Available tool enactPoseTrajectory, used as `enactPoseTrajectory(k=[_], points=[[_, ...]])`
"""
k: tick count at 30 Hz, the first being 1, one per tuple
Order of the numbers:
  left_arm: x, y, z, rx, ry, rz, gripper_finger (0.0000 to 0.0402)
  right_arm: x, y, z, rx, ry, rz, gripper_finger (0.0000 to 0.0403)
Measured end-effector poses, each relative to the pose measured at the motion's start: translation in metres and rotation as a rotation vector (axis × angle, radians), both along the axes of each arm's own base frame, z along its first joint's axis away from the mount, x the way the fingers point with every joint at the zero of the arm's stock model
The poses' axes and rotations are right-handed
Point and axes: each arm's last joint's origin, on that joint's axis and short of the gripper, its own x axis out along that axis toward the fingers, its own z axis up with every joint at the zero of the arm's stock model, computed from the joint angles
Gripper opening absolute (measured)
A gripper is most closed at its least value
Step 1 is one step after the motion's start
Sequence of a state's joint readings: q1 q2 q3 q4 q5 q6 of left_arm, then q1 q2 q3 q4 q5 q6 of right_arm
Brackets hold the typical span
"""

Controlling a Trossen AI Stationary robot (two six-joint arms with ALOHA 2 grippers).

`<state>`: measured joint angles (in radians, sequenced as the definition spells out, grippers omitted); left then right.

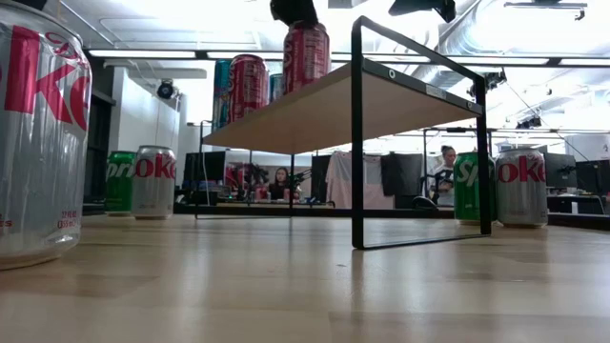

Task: Place canned beverage on shelf
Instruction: Put the top red soda can on the shelf aligned with the other red soda can

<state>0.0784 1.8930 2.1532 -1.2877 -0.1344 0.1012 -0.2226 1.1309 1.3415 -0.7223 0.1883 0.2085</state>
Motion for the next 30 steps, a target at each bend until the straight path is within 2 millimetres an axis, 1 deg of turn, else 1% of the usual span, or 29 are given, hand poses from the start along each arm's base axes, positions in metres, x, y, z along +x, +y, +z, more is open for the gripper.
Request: enactPoseTrajectory(k=[3,7,13,17,19,21,23,25,26,27,30], points=[[-0.003,-0.001,0.007,-0.009,-0.038,0.000,0.0213,0.000,0.000,0.000,0.000,0.000,0.000,0.0000],[-0.013,-0.001,0.018,-0.008,-0.073,0.002,0.0219,0.000,0.000,0.000,0.000,0.000,0.000,0.0000],[-0.043,-0.004,0.048,-0.021,-0.164,0.033,0.0215,0.000,0.000,0.000,0.000,0.000,0.000,0.0000],[-0.063,-0.005,0.067,-0.004,-0.241,0.069,0.0187,0.000,0.000,0.000,0.000,0.000,0.000,0.0000],[-0.072,-0.007,0.073,0.011,-0.303,0.085,0.0160,0.000,0.000,0.000,0.000,0.000,0.000,0.0000],[-0.080,-0.010,0.076,0.036,-0.364,0.098,0.0122,0.000,0.000,0.000,0.001,0.000,0.000,0.0000],[-0.087,-0.012,0.071,0.049,-0.419,0.107,0.0075,0.000,0.000,0.000,0.015,-0.002,-0.009,0.0000],[-0.096,-0.013,0.061,0.033,-0.472,0.127,0.0026,-0.001,0.000,-0.002,0.027,0.012,-0.013,0.0000],[-0.100,-0.013,0.054,0.017,-0.508,0.142,0.0014,-0.002,0.000,-0.003,0.034,0.024,-0.016,0.0000],[-0.105,-0.013,0.046,-0.002,-0.545,0.160,0.0010,-0.003,0.001,-0.004,0.042,0.038,-0.019,0.0000],[-0.120,-0.016,0.019,-0.078,-0.661,0.184,0.0016,-0.005,0.001,-0.008,0.066,0.081,-0.029,0.0000]])
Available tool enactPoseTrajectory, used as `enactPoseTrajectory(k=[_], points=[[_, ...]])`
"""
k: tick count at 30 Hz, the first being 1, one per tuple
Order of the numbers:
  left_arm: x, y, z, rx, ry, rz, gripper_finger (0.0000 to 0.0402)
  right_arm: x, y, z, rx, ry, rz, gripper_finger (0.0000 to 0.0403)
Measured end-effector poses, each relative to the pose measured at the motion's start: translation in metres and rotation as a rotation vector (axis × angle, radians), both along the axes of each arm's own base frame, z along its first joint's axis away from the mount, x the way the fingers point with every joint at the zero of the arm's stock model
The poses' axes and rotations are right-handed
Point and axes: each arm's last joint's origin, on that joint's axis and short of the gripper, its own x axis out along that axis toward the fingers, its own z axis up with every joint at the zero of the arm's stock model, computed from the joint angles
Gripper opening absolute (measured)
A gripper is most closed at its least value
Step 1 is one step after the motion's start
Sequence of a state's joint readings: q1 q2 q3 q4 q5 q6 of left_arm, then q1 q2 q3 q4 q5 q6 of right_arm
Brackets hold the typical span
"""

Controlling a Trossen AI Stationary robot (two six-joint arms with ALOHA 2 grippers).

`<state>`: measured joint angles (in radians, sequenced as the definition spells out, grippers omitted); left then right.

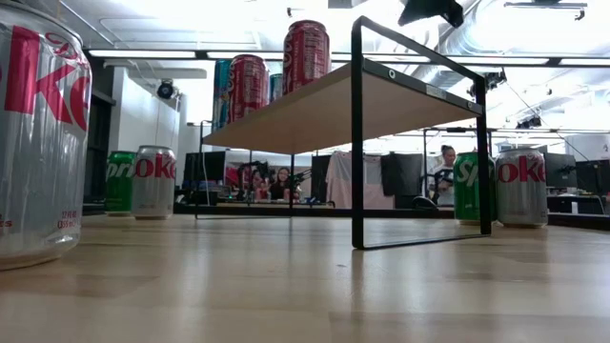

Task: Place canned beverage on shelf
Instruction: Put the top red soda can on the shelf aligned with the other red soda can

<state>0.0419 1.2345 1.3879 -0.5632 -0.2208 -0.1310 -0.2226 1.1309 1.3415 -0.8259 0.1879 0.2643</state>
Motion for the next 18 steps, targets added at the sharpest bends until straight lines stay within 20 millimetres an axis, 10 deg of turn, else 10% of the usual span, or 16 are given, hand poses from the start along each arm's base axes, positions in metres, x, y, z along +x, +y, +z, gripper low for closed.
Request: enactPoseTrajectory(k=[7,18], points=[[-0.030,-0.012,-0.044,-0.144,-0.278,-0.007,0.0004,-0.002,0.000,-0.002,0.026,0.019,-0.015,0.0000],[-0.043,-0.011,-0.052,-0.106,-0.328,0.080,0.0001,-0.002,0.001,-0.003,0.095,0.002,-0.043,0.0000]])
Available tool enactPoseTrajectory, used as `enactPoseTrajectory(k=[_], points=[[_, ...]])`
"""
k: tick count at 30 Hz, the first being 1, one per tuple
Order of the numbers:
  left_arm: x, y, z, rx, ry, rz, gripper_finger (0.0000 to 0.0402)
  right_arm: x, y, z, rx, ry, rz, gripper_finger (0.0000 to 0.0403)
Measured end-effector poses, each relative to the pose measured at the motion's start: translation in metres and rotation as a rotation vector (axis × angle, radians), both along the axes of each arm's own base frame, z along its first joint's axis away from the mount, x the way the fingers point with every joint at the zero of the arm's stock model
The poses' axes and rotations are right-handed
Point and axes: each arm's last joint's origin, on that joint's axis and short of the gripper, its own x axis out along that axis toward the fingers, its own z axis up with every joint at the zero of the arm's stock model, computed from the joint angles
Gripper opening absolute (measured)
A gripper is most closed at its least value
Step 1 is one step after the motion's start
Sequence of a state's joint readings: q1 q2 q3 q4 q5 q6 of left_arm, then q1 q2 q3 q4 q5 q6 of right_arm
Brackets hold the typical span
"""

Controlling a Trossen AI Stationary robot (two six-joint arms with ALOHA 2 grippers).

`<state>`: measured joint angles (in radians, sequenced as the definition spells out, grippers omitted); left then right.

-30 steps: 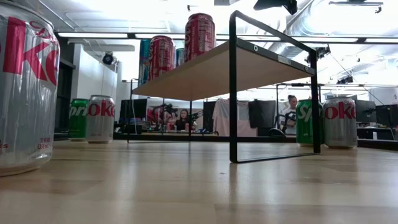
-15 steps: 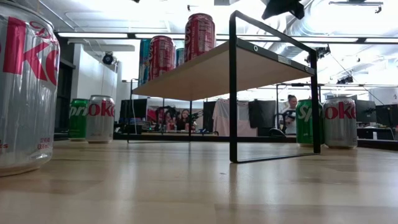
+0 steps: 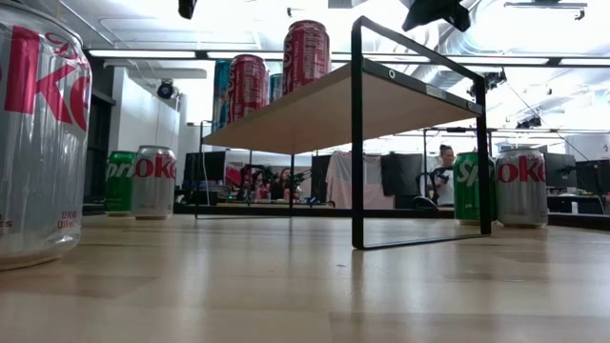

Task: Place canned beverage on shelf
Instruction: Put the top red soda can on the shelf aligned with the other red soda can

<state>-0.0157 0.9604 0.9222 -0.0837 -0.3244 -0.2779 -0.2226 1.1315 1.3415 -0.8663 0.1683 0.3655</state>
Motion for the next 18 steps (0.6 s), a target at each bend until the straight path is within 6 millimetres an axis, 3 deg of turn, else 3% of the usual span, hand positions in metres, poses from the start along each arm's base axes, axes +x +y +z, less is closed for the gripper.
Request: enactPoseTrajectory(k=[6,13,18], points=[[0.000,0.001,0.000,0.021,0.007,0.021,0.0001,0.001,0.011,-0.015,0.266,0.075,0.137,0.0000],[-0.001,0.002,0.000,0.110,0.035,0.045,0.0002,0.017,0.049,-0.062,0.555,0.125,0.174,0.0000],[-0.001,0.002,0.000,0.114,0.037,0.044,0.0003,0.042,0.072,-0.081,0.656,-0.086,0.146,0.0000]])
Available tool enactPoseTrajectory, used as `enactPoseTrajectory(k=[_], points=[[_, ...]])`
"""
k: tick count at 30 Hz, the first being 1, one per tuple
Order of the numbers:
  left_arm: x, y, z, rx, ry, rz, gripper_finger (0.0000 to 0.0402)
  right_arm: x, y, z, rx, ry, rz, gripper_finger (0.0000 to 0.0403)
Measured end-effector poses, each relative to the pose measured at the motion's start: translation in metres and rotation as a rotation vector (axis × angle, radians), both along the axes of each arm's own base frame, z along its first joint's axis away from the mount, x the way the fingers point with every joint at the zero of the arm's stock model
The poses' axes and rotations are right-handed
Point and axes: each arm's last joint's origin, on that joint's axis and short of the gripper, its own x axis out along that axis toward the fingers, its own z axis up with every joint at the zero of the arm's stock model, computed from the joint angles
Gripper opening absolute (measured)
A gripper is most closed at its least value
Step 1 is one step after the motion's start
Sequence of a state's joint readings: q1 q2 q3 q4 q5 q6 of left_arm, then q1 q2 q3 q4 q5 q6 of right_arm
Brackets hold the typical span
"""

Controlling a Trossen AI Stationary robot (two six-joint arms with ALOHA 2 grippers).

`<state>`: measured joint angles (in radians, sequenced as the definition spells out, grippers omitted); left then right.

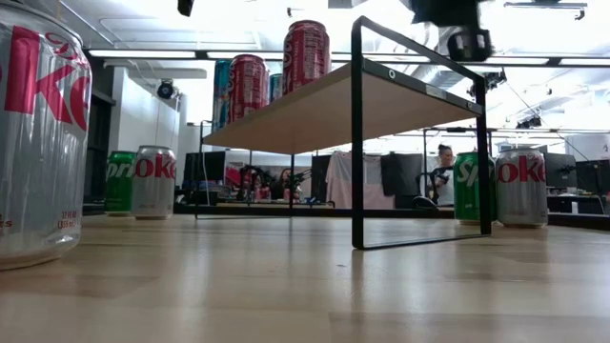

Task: Place canned beverage on shelf
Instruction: Put the top red soda can on the shelf aligned with the other red soda can

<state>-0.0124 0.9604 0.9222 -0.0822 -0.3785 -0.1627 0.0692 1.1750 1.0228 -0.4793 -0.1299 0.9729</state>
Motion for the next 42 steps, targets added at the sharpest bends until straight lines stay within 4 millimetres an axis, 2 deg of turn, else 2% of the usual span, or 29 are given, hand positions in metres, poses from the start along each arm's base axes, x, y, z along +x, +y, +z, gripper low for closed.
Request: enactPoseTrajectory(k=[5,14,18,27,32,42], points=[[0.000,0.000,0.000,0.000,0.003,0.000,0.0003,0.027,0.011,0.002,0.066,-0.218,-0.048,0.0000],[0.000,0.000,0.000,0.000,0.002,-0.001,0.0003,0.070,0.017,0.002,-0.002,-0.206,-0.013,0.0000],[0.000,0.000,0.000,0.000,0.003,-0.001,0.0003,0.081,0.018,0.001,-0.020,-0.203,-0.012,0.0000],[0.000,0.000,0.000,0.000,0.002,-0.001,0.0003,0.091,0.017,-0.010,-0.031,-0.168,-0.096,0.0000],[0.000,0.000,0.000,0.000,-0.006,-0.001,0.0003,0.095,0.012,-0.016,-0.039,-0.151,-0.198,0.0000],[0.000,0.000,0.003,-0.001,-0.035,-0.001,0.0003,0.094,-0.016,-0.024,-0.138,-0.074,-0.242,0.0000]])
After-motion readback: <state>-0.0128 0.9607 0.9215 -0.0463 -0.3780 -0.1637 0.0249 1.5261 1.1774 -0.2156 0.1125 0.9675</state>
